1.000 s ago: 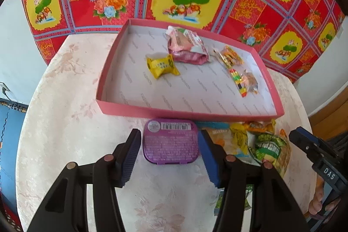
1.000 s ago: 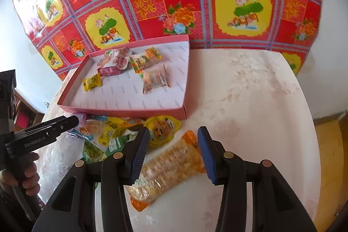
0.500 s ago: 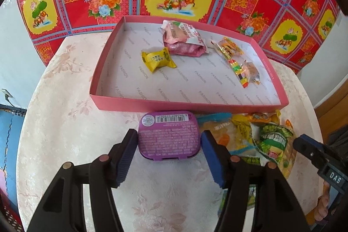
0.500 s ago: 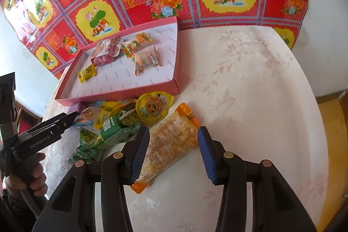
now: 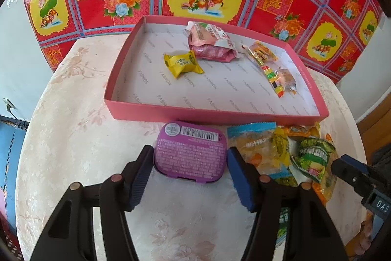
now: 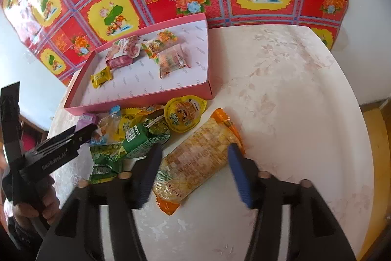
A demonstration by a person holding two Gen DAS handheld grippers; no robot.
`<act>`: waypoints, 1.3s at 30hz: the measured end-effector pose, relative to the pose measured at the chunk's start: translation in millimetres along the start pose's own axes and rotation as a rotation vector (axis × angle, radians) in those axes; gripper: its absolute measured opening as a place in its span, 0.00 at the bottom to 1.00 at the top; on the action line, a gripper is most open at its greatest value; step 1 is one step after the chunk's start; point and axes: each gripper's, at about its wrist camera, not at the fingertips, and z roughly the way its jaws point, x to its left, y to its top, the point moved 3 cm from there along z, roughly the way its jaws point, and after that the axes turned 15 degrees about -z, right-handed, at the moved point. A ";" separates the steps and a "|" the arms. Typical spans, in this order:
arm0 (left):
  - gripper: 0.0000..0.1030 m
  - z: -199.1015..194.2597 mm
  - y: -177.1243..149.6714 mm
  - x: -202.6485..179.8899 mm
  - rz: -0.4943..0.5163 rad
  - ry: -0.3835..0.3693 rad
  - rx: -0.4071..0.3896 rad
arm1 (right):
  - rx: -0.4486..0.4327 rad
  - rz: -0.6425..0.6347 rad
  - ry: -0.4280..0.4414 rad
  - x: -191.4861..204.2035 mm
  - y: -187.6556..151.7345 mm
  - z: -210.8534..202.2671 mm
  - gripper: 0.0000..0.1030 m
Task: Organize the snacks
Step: 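Close the left gripper on the purple tin while the right approaches the long cracker pack, then grasp the long orange-ended cracker pack with the right gripper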
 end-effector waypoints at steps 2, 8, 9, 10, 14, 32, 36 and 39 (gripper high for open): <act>0.63 -1.0 -1.1 2.8 -0.007 -0.009 -0.004 | 0.004 0.011 -0.011 -0.3 -0.9 0.0 0.68; 0.62 -4.6 -4.2 11.4 -0.015 -0.022 -0.013 | 0.040 0.002 -0.012 9.7 -6.3 9.6 0.70; 0.62 -4.6 -4.8 12.2 -0.013 -0.028 -0.013 | 0.048 -0.008 -0.019 12.0 -7.0 11.9 0.70; 0.62 -4.6 -5.5 13.0 -0.013 -0.033 -0.013 | 0.052 -0.015 -0.025 13.6 -7.7 13.3 0.70; 0.62 -4.2 -8.2 14.5 -0.011 -0.040 -0.019 | 0.048 -0.039 -0.043 17.6 -7.7 17.7 0.70; 0.63 -6.9 -8.5 14.8 -0.012 -0.025 -0.028 | 0.037 -0.033 -0.053 -11.5 -14.7 11.2 0.69; 0.62 -8.3 -8.5 16.8 -0.016 -0.014 -0.031 | 0.036 -0.028 -0.069 -15.7 -15.3 10.7 0.69; 0.62 -9.4 -9.6 18.5 -0.024 -0.013 -0.032 | 0.024 -0.031 -0.072 -18.1 -15.5 6.9 0.69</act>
